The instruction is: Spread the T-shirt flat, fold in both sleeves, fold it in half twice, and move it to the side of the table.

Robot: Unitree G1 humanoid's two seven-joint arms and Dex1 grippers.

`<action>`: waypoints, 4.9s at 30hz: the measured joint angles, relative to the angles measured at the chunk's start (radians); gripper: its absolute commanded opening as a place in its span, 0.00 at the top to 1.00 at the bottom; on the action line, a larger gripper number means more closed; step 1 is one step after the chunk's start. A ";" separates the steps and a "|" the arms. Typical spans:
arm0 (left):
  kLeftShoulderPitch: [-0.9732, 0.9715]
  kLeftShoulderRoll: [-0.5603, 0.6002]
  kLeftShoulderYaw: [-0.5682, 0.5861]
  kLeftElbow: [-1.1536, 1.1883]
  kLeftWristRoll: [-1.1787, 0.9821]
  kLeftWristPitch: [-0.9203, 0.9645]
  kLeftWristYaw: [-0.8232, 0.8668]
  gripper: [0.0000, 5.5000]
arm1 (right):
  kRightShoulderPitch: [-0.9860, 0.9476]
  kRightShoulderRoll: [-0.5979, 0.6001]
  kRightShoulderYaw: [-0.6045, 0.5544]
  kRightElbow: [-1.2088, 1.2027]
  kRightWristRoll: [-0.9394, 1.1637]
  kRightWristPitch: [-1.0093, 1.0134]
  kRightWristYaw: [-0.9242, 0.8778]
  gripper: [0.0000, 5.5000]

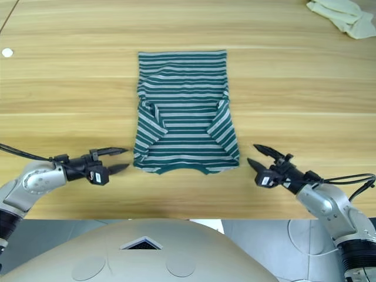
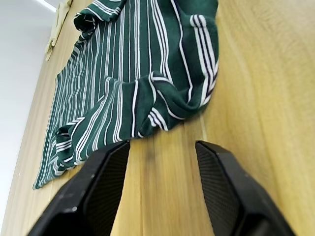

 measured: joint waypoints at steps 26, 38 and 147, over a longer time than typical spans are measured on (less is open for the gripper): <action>-0.151 -0.083 -0.125 0.104 0.061 -0.077 0.005 0.95 | -0.149 -0.003 0.158 0.004 -0.006 -0.031 0.057 0.55; -0.156 -0.083 -0.123 0.105 0.054 -0.078 0.005 1.00 | -0.169 -0.004 0.195 0.065 -0.017 -0.076 0.055 1.00; -0.893 -0.618 0.409 1.256 -0.149 0.363 0.561 0.02 | -1.007 0.533 0.712 0.519 -0.334 0.049 -0.136 0.50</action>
